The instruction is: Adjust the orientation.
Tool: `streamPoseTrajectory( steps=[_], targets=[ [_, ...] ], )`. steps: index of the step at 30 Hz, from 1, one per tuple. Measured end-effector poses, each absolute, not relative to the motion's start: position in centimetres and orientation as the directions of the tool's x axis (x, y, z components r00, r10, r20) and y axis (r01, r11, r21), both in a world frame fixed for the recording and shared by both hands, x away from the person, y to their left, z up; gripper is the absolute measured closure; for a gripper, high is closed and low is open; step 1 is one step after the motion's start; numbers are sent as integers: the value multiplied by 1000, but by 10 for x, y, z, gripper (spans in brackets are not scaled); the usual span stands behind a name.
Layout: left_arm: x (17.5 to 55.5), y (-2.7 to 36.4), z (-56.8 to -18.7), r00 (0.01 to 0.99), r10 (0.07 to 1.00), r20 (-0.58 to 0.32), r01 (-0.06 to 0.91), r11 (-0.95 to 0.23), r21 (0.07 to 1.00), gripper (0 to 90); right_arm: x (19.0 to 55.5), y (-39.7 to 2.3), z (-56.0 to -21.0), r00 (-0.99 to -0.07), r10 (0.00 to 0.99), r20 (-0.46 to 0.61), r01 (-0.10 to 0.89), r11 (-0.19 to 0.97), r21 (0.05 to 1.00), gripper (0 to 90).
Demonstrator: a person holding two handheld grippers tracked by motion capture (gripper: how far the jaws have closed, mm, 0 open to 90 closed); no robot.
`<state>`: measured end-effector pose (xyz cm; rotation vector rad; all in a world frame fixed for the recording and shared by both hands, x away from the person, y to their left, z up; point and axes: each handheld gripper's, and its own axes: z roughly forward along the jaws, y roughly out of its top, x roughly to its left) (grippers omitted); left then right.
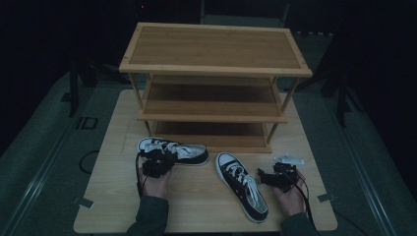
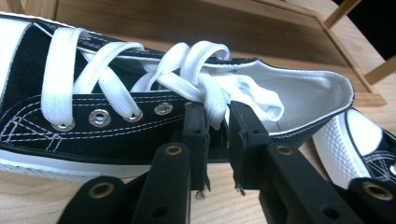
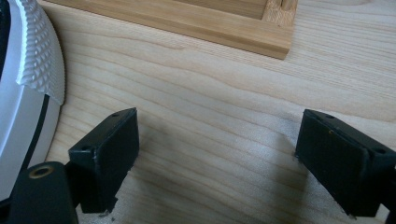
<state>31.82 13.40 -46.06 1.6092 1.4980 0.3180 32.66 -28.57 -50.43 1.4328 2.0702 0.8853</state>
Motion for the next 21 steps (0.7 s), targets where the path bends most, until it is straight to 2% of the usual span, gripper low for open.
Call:
streamPoseTrajectory(
  steps=[7,17,21],
  targets=[
    [307,144,-459,278,878,-389,681,105,724,821,327,-286,-504,-346,938,-17,636,247,731,130],
    [282,169,-450,355,872,-338,684,5,729,865,327,-286,-504,-345,938,-17,636,247,731,130],
    [281,168,-451,351,875,-334,675,11,737,853,327,-286,-504,-345,938,-17,636,247,731,130]
  ],
)
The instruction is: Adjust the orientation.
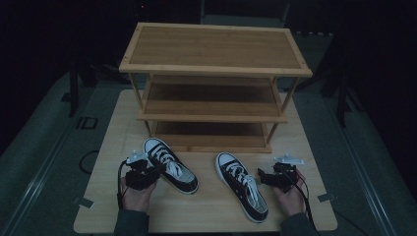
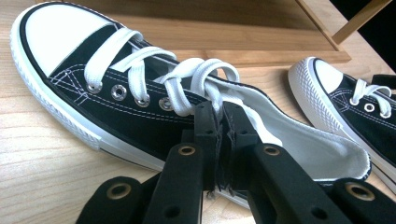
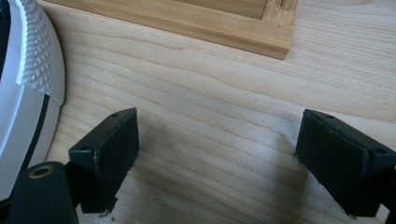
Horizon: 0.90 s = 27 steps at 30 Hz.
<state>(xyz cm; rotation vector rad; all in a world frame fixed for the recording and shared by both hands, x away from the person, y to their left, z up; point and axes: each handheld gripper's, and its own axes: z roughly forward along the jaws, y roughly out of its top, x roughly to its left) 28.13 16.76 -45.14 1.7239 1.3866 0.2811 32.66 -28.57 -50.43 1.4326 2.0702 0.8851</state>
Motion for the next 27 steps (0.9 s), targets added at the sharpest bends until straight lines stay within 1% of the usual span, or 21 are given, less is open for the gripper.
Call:
streamPoseTrajectory(
  steps=[3,5,7,9,12,17,18,20,23,27],
  targets=[
    [281,165,-451,325,889,-323,671,24,741,745,327,-286,-504,-346,938,-17,636,248,731,130],
    [281,163,-453,311,897,-314,671,27,741,643,327,-286,-504,-346,938,-17,636,248,731,130],
    [281,160,-456,305,898,-317,671,33,741,567,327,-286,-504,-347,938,-17,635,248,731,130],
    [281,157,-459,301,901,-312,671,32,741,507,327,-286,-504,-347,938,-17,635,249,731,130],
    [279,153,-462,294,907,-303,668,33,744,449,327,-286,-504,-348,937,-17,635,249,731,130],
    [276,152,-469,301,918,-259,643,5,766,415,327,-286,-504,-349,937,-17,635,250,731,130],
    [275,153,-470,298,918,-262,638,13,770,409,327,-286,-504,-349,937,-17,635,250,731,130],
    [275,154,-471,296,915,-274,632,28,775,433,327,-286,-504,-349,937,-17,635,250,731,130],
    [275,154,-473,282,914,-290,642,45,766,432,327,-286,-504,-349,937,-17,635,250,731,130],
    [275,152,-474,269,920,-286,653,44,756,429,327,-286,-504,-350,937,-17,635,250,731,130]
  ],
)
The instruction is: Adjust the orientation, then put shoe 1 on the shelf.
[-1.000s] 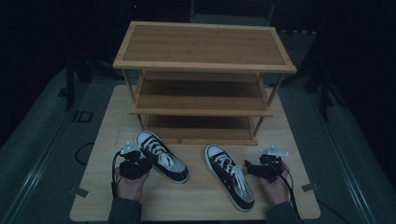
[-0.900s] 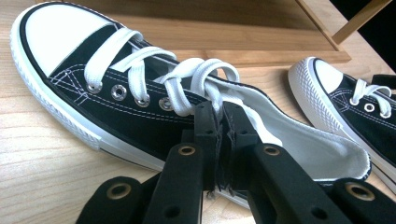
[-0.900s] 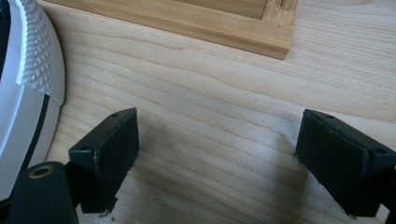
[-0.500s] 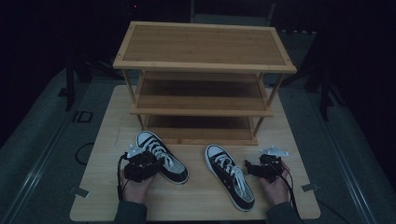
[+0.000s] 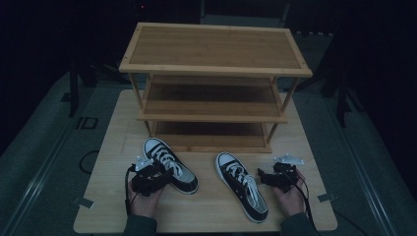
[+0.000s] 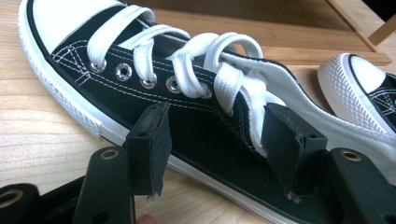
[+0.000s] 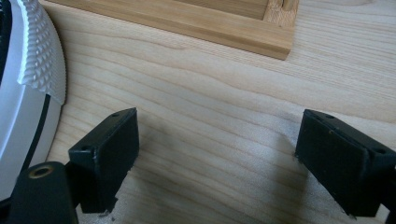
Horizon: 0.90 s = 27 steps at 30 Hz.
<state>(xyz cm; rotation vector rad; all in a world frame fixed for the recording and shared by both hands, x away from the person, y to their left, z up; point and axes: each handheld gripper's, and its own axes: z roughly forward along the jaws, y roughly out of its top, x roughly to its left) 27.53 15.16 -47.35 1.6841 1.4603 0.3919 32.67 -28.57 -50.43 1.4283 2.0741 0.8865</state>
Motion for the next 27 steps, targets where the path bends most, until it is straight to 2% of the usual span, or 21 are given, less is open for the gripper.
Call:
streamPoseTrajectory(
  steps=[4,11,18,21,25,27],
  targets=[
    [276,148,-476,265,917,-300,666,51,744,428,327,-286,-504,-350,936,-17,635,251,731,130],
    [276,144,-475,253,930,-268,671,30,741,409,327,-286,-504,-351,936,-17,635,251,731,130],
    [277,144,-475,251,924,-289,677,46,735,381,327,-286,-504,-351,936,-17,635,252,731,130],
    [277,146,-475,231,921,-315,684,77,725,457,327,-286,-504,-352,936,-17,635,252,730,130],
    [276,145,-473,240,906,-350,702,88,707,611,327,-285,-504,-353,936,-17,634,253,730,130],
    [277,145,-472,234,906,-353,706,91,702,629,327,-285,-504,-353,935,-18,634,253,731,130]
  ],
)
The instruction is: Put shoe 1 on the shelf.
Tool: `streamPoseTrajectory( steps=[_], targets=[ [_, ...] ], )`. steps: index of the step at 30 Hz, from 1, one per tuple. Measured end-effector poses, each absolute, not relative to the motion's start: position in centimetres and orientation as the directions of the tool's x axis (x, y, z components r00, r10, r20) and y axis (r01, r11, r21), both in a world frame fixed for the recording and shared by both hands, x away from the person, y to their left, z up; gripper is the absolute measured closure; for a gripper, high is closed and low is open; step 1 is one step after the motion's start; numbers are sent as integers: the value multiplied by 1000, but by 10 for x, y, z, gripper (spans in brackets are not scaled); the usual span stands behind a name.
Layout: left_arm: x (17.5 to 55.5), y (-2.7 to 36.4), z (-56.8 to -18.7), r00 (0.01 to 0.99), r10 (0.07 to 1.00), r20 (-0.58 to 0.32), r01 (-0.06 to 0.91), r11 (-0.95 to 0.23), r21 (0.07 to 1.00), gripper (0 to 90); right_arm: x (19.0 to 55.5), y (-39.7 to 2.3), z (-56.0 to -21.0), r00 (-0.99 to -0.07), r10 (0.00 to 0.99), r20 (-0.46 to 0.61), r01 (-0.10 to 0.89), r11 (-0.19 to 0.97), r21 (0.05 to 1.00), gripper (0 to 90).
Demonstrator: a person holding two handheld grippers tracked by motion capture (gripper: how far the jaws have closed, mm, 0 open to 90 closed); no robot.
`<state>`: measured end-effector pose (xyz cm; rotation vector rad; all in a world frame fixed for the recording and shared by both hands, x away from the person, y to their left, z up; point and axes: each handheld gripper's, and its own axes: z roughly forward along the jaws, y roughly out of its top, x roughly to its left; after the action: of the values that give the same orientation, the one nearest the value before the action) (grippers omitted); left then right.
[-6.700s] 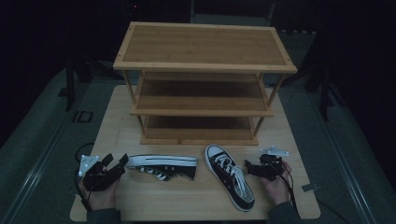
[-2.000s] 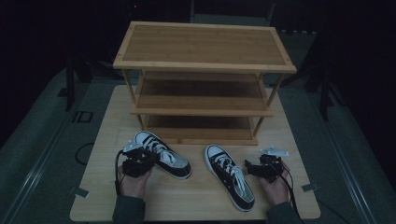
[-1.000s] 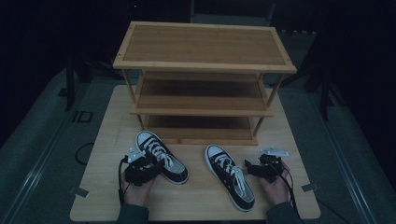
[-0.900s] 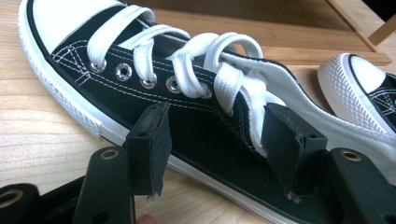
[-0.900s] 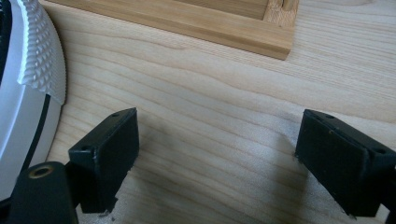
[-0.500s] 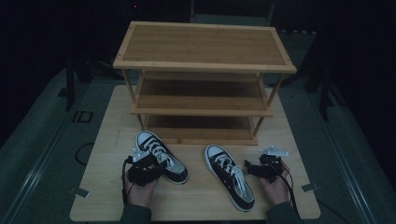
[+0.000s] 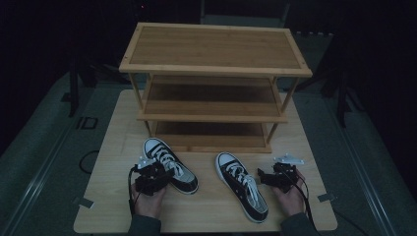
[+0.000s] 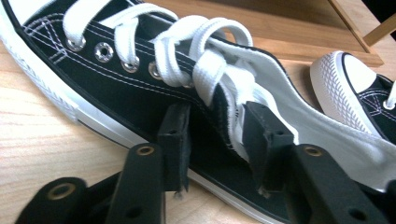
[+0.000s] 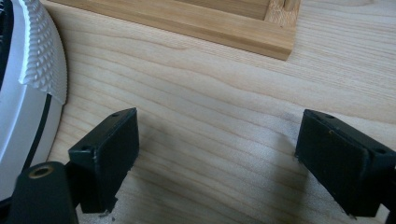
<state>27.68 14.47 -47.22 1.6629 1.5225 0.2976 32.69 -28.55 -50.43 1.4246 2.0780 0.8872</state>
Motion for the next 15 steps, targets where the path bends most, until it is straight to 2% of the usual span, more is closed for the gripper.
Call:
streamPoseTrajectory(
  steps=[4,8,15],
  targets=[
    [278,145,-474,232,902,-364,711,98,696,662,327,-285,-504,-355,935,-18,633,255,731,130],
    [278,150,-475,236,883,-406,719,123,684,776,327,-285,-504,-355,935,-18,633,255,731,130],
    [277,162,-475,301,851,-431,702,108,704,823,327,-285,-504,-356,934,-18,633,255,731,129]
  ],
)
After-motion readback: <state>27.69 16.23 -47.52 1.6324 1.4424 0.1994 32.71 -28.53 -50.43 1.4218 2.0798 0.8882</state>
